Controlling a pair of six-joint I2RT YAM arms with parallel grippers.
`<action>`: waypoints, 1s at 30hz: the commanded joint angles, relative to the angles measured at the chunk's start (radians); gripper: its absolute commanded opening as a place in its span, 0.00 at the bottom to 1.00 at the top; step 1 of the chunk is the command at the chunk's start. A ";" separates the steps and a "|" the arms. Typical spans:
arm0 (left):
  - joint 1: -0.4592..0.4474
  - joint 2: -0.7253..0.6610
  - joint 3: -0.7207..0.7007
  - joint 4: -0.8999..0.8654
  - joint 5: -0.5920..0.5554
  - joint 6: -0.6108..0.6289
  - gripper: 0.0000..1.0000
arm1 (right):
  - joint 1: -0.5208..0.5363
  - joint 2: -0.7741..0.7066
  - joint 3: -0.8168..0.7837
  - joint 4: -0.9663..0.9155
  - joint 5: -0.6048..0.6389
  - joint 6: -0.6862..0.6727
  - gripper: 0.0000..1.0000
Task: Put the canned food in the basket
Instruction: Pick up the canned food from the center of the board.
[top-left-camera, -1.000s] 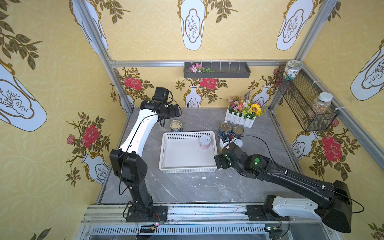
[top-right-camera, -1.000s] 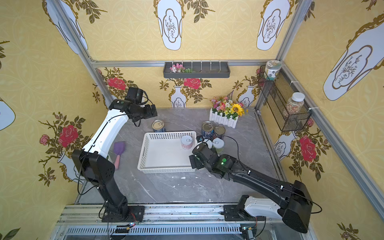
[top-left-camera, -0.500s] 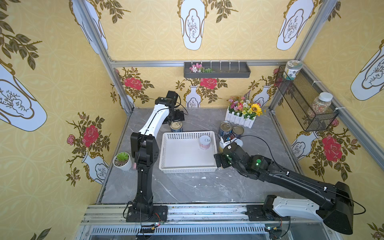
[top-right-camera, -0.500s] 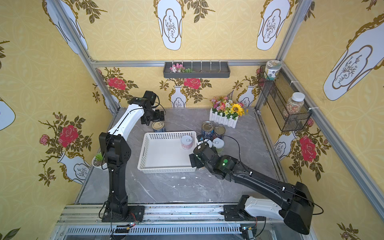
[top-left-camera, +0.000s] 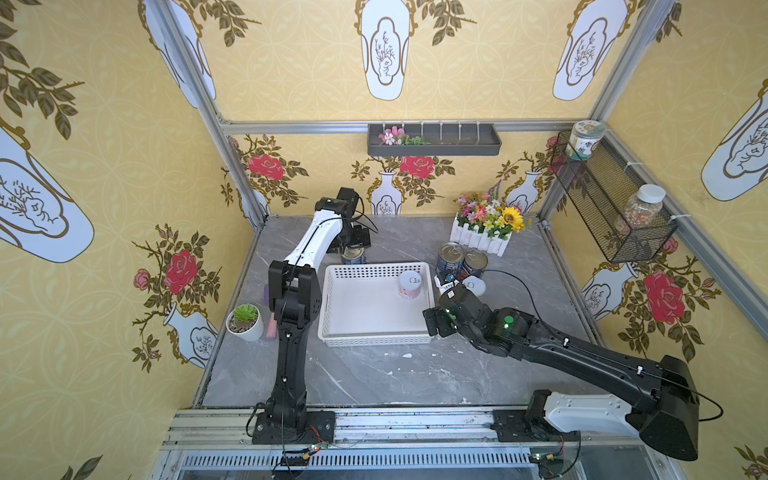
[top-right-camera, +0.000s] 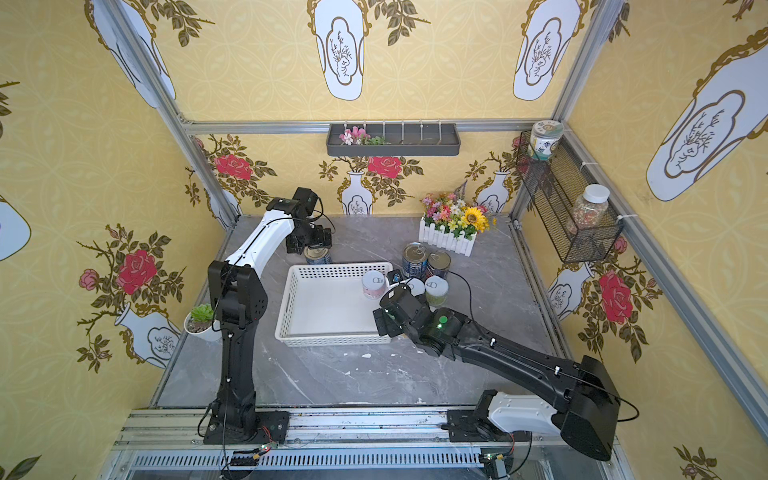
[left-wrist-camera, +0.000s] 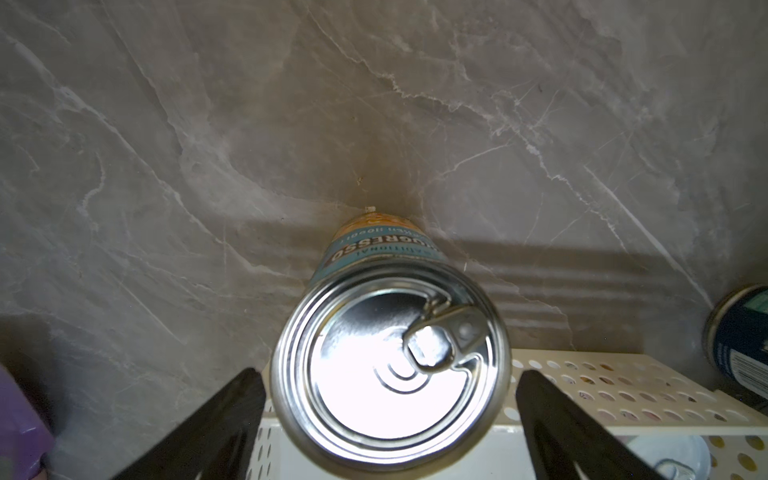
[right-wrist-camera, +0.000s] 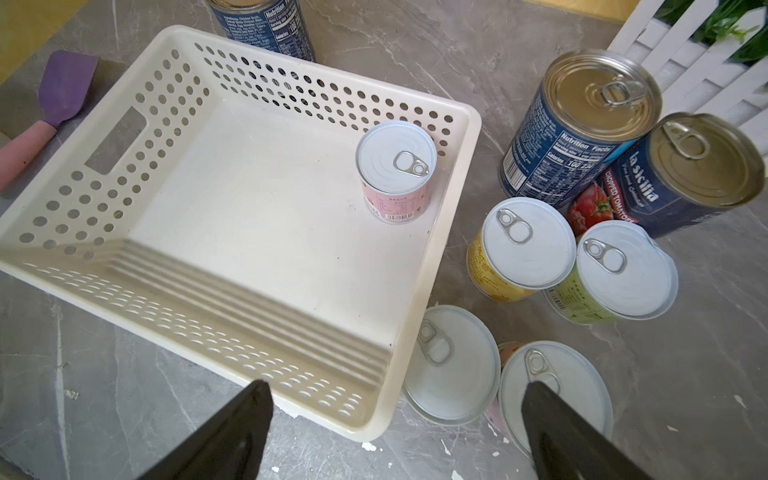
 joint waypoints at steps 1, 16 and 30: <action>0.002 0.016 0.003 -0.009 0.009 0.010 1.00 | 0.007 0.000 0.005 0.021 0.005 -0.009 0.97; 0.003 0.060 0.033 -0.029 -0.054 0.022 0.90 | 0.021 0.012 0.016 0.014 0.015 -0.009 0.97; 0.000 -0.020 0.062 -0.063 -0.059 0.001 0.75 | 0.025 0.020 0.022 0.011 0.025 -0.007 0.97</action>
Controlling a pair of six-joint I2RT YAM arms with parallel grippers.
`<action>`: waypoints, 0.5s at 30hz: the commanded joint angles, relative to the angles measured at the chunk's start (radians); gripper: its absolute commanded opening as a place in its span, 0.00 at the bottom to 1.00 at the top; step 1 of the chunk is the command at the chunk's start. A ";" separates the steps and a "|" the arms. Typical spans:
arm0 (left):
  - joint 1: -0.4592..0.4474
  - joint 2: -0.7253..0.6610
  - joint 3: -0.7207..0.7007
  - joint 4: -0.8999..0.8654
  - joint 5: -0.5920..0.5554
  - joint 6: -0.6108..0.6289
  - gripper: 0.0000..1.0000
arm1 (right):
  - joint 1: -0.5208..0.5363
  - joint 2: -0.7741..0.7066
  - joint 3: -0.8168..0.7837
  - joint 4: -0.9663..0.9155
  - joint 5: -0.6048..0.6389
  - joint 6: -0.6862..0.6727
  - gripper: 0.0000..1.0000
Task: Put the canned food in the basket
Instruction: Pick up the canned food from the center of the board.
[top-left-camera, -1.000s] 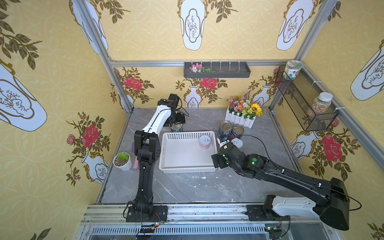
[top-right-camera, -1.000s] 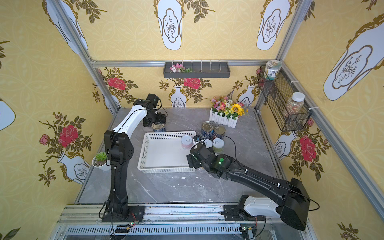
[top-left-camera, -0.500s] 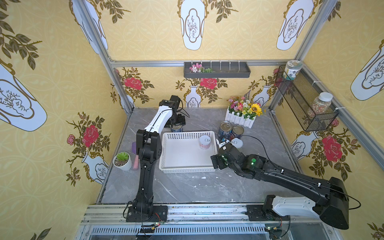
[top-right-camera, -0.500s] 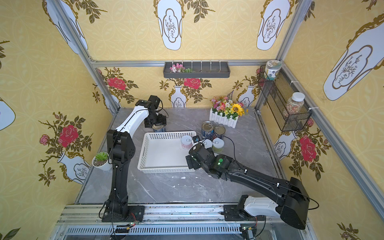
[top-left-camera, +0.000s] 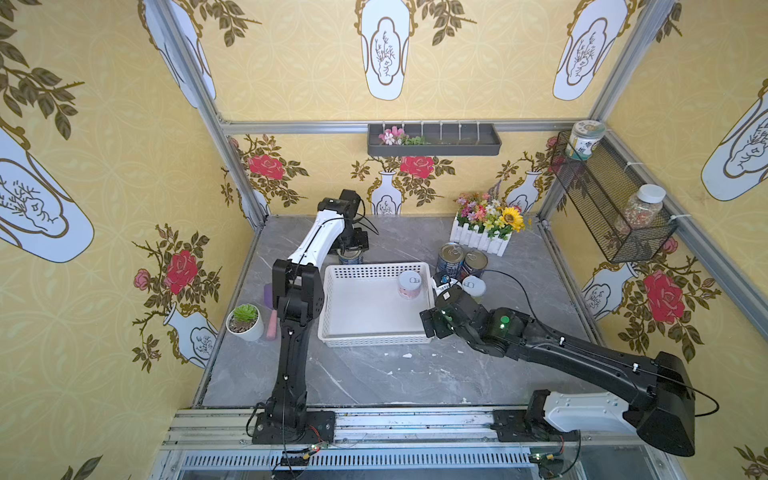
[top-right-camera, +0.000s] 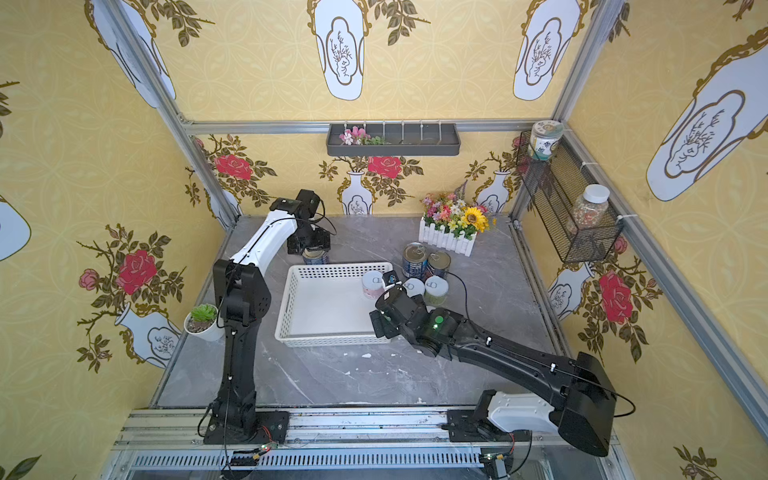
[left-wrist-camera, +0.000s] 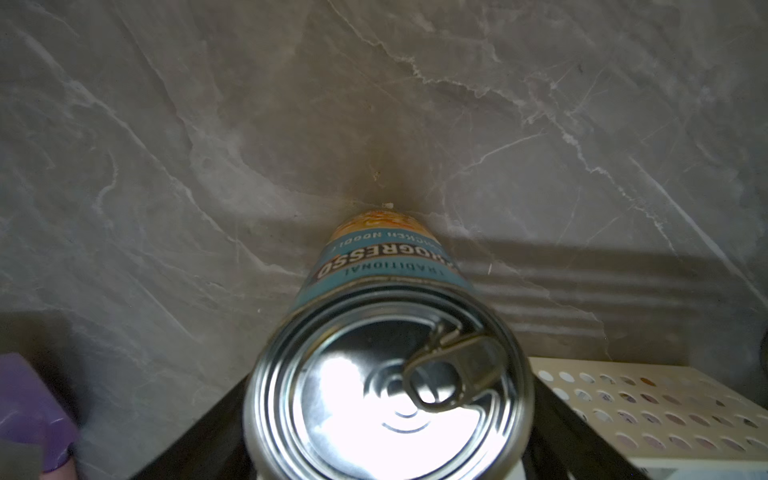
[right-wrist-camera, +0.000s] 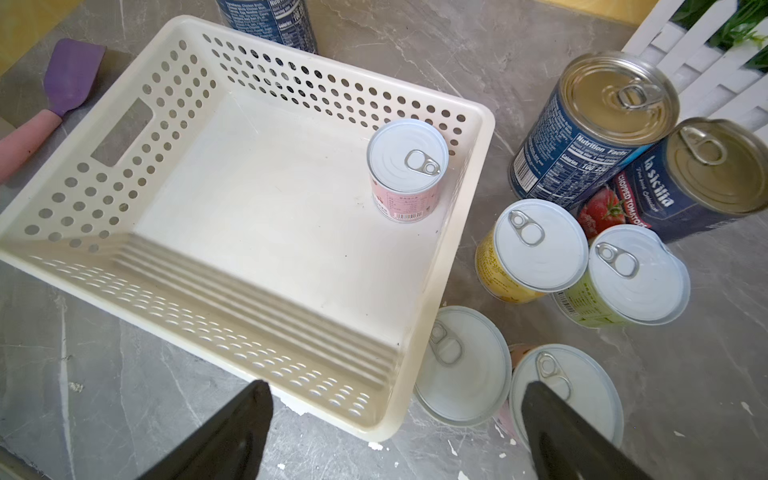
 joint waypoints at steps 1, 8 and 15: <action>-0.001 -0.056 0.031 -0.024 -0.010 -0.019 0.74 | 0.002 -0.004 0.005 0.016 0.020 -0.007 0.97; -0.020 -0.213 0.014 -0.034 0.000 -0.044 0.75 | 0.002 0.013 0.011 0.013 0.026 -0.007 0.97; -0.119 -0.392 -0.134 -0.051 -0.040 -0.075 0.74 | 0.002 0.004 0.005 0.015 0.056 0.000 0.97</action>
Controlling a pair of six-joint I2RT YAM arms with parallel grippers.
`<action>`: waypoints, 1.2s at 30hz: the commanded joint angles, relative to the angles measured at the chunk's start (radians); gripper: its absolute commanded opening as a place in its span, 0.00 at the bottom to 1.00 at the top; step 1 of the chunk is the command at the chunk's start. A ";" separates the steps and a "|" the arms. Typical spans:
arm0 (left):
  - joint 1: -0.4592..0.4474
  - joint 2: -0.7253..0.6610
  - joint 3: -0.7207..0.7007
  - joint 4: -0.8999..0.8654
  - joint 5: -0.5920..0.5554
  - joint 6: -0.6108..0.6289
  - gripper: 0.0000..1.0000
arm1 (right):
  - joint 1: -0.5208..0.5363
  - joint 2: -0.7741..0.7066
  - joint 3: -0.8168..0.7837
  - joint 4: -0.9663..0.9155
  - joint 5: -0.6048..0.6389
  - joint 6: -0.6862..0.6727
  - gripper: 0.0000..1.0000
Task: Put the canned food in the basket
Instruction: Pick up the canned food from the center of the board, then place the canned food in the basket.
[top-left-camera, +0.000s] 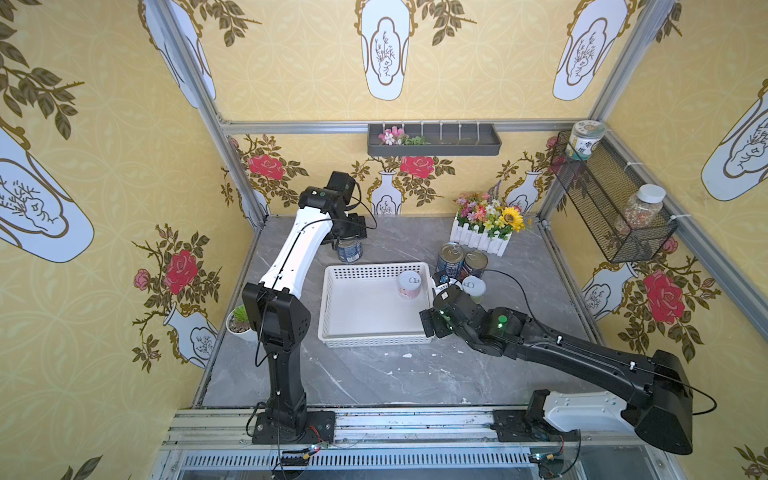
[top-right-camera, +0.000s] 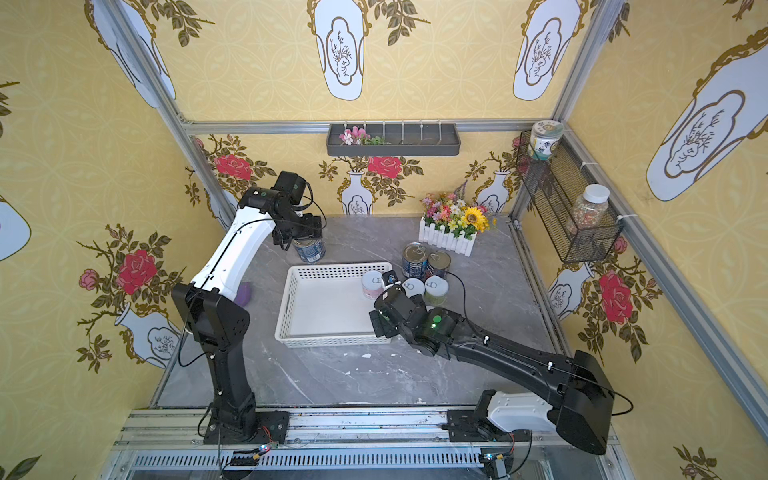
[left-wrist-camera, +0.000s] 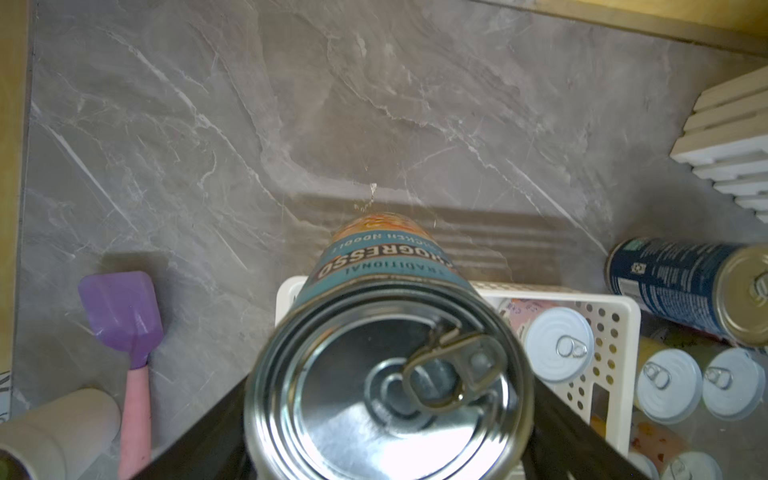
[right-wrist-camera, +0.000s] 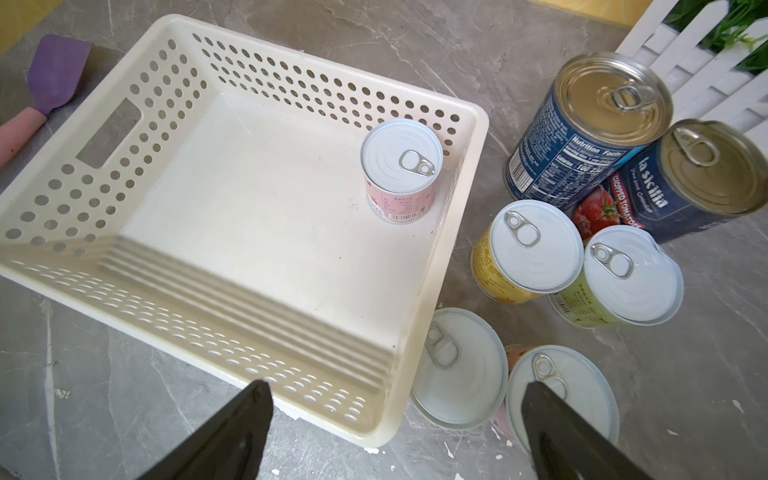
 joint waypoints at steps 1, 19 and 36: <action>-0.072 -0.084 -0.070 0.022 -0.028 -0.032 0.74 | -0.001 -0.017 -0.005 0.022 0.038 0.002 0.97; -0.399 -0.276 -0.482 0.185 0.036 -0.165 0.75 | -0.011 -0.394 -0.160 -0.001 0.308 0.148 0.97; -0.442 -0.114 -0.556 0.331 0.076 -0.172 0.75 | -0.012 -0.404 -0.164 0.006 0.307 0.143 0.97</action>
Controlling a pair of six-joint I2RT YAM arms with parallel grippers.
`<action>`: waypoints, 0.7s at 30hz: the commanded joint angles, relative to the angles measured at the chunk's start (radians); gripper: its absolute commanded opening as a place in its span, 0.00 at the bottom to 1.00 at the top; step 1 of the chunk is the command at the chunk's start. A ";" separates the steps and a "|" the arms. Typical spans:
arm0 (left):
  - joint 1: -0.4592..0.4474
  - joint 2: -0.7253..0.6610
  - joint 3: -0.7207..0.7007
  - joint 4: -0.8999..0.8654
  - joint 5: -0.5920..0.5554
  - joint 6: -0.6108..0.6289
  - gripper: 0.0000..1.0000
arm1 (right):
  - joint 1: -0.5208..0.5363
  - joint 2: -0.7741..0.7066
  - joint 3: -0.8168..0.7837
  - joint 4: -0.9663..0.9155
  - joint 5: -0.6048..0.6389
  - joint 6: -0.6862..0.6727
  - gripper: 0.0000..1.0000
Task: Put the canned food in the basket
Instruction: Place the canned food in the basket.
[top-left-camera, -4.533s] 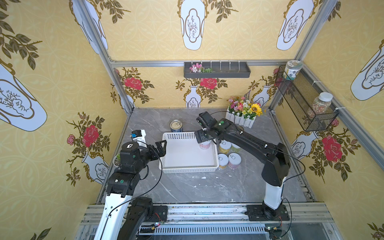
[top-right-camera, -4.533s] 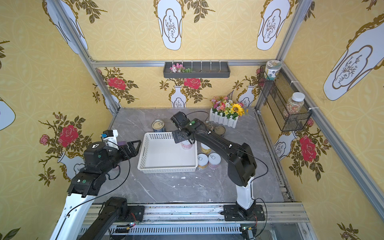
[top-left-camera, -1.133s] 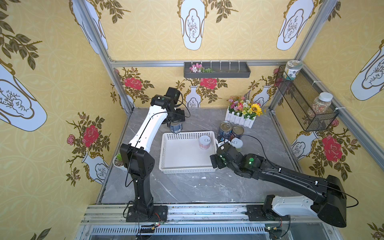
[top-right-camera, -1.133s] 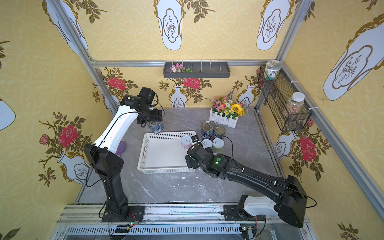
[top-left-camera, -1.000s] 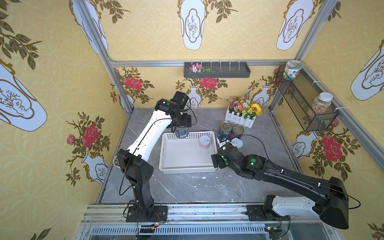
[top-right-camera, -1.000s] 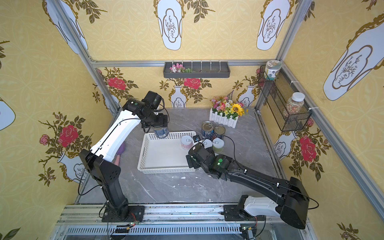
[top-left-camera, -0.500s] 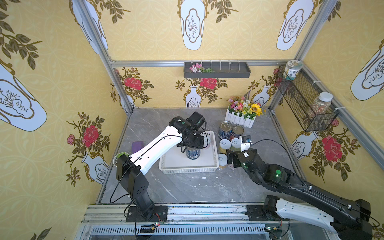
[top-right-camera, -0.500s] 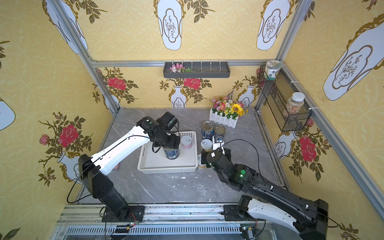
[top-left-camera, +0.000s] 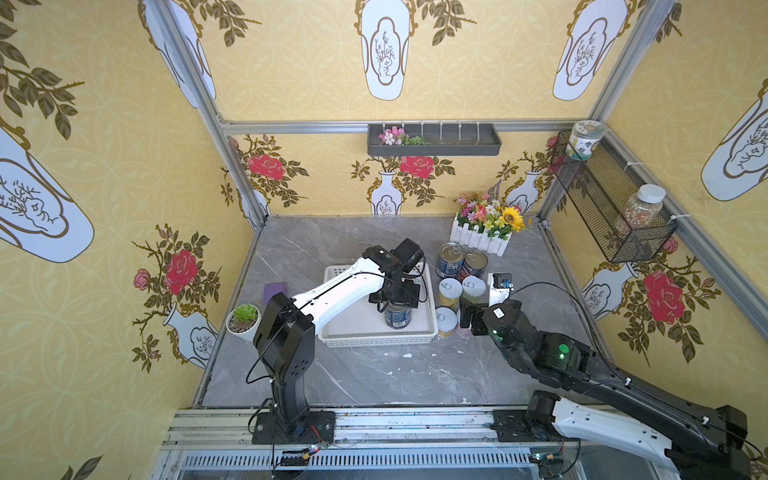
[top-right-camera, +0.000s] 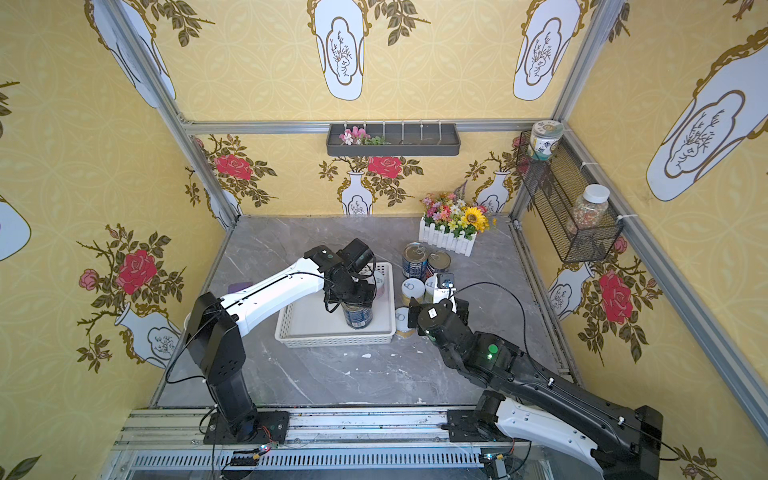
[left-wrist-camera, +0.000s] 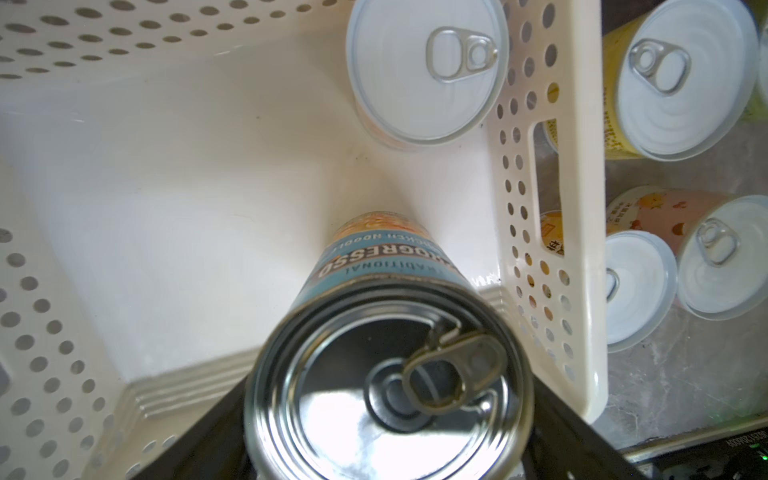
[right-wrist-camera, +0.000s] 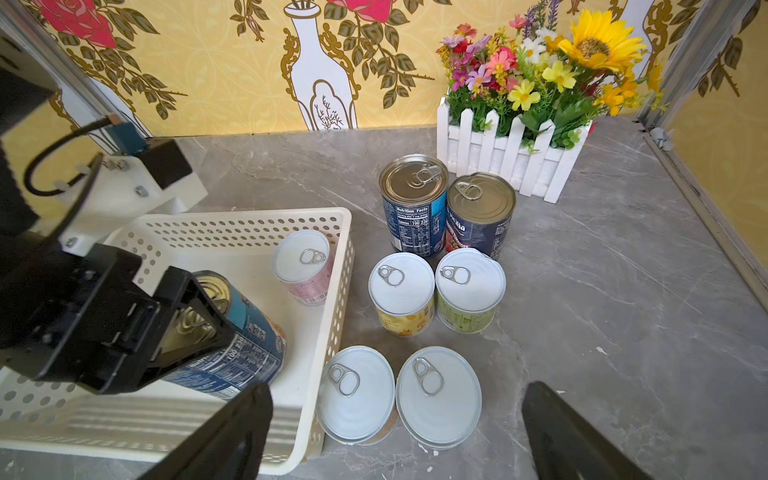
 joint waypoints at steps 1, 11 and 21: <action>-0.006 0.023 0.023 0.071 0.016 -0.009 0.75 | 0.001 0.011 0.010 0.014 0.009 0.002 0.97; -0.018 0.110 0.094 0.093 -0.003 -0.012 0.75 | 0.000 -0.005 0.000 0.026 -0.014 -0.004 0.97; -0.018 0.165 0.142 0.113 -0.001 -0.004 0.75 | 0.000 0.000 -0.002 0.034 -0.033 -0.008 0.97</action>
